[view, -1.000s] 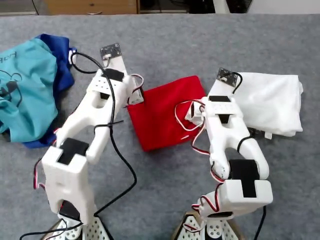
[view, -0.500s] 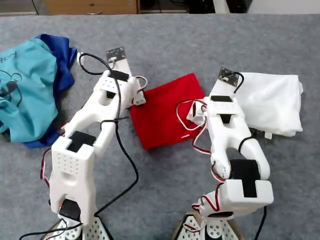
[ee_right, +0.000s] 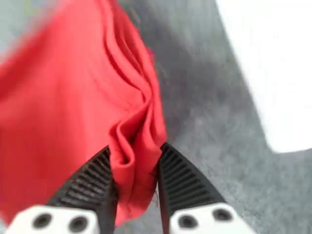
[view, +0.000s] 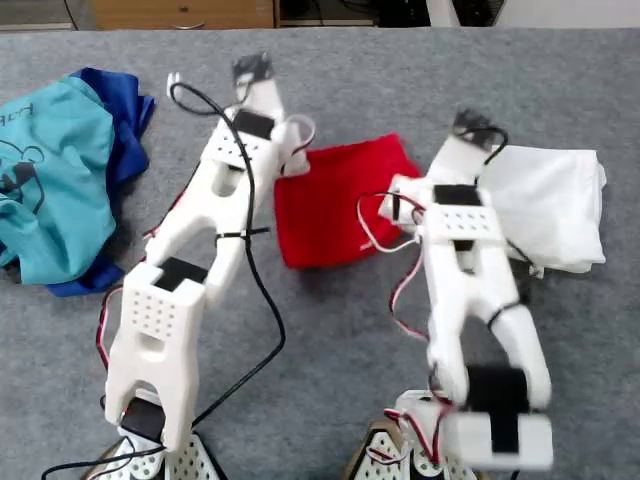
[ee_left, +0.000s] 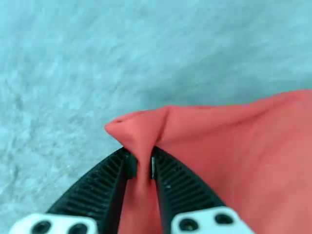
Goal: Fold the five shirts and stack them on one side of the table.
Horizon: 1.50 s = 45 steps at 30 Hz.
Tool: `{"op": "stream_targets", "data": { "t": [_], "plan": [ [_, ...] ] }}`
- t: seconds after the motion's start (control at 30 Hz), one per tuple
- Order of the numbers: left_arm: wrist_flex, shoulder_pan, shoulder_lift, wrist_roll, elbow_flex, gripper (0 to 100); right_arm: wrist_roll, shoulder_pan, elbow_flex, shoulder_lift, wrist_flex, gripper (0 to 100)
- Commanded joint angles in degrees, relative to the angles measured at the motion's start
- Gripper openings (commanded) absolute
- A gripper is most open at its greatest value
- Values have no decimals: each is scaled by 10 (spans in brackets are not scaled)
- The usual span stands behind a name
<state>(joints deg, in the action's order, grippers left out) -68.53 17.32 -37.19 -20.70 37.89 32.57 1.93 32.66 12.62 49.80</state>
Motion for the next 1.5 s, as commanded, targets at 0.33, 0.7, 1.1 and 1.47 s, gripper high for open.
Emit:
{"op": "stream_targets", "data": {
  "t": [0.33, 0.7, 1.1, 1.47],
  "plan": [
    [24, 135, -56, 0, 323, 18, -66, -205, -48, 196, 1, 3],
    [227, 210, -183, 3, 352, 18, -119, -380, -15, 194, -107, 4],
    [292, 229, -265, 3, 352, 18, -156, -395, 178, 194, -334, 5],
    [294, 227, -266, 4, 405, 18, -164, -395, 195, 195, -447, 5]
  ]
}}
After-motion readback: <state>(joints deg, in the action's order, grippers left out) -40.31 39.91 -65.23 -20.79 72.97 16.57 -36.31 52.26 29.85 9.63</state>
